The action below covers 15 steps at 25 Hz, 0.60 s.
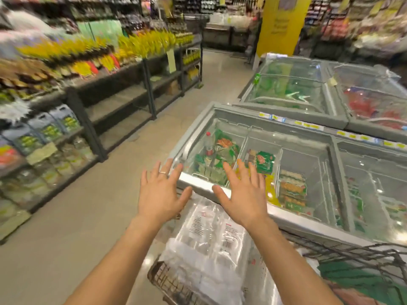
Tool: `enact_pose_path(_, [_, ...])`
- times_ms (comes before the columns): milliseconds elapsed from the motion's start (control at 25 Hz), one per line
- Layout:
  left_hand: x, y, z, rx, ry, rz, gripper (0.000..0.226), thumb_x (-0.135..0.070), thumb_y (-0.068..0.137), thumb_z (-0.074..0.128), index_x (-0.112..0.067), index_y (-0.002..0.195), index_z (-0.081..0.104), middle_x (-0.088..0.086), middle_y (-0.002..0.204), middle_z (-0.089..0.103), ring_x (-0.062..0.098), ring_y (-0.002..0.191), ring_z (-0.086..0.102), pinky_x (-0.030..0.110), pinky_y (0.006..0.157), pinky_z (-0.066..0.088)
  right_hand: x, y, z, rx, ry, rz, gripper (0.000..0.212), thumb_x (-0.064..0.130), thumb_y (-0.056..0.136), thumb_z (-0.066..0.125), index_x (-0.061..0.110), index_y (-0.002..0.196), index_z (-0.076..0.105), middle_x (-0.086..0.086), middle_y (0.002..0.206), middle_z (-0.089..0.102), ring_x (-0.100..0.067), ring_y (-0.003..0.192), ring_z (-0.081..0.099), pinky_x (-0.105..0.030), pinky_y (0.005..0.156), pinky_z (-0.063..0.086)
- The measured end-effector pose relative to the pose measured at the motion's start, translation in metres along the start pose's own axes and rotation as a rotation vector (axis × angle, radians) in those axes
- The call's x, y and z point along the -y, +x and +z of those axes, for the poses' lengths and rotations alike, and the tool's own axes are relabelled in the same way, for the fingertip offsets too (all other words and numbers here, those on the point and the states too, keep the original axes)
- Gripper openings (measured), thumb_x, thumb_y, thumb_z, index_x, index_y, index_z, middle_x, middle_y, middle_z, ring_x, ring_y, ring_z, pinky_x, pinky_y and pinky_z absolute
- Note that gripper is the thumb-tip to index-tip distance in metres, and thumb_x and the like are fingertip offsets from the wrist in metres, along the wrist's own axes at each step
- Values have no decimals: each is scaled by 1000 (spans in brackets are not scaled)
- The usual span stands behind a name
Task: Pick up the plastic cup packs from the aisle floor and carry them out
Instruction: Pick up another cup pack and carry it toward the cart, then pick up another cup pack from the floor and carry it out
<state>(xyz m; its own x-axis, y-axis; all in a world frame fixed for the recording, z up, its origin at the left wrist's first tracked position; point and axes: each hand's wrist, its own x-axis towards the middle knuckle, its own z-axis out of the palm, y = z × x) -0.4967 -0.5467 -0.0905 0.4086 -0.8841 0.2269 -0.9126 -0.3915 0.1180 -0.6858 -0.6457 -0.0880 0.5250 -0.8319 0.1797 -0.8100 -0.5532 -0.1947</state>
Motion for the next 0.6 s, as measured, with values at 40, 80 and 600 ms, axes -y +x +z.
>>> enact_pose_path(40, [21,-5,-15,-23,13,-39,83,-70,79,16,-30,149,36,4,158,31,31,148,20,57,116,15,26,6,-7,-19,4,-52,73,69,87,14,37,153,19,-5,164,9,-32,149,1,-51,119,6])
enact_pose_path(80, [40,-10,-29,-40,25,-73,83,-70,78,16,-30,149,36,4,158,31,31,148,19,57,116,15,50,12,-14,-39,15,-95,75,69,85,10,37,153,21,-5,164,10,-32,149,1,-51,119,7])
enact_pose_path(600, [349,-161,-193,-328,240,-597,79,-69,80,25,-29,145,44,5,155,38,32,145,27,58,114,21,428,17,-32,-60,205,-632,68,67,91,19,38,153,17,-2,164,10,-27,150,4,-47,119,9])
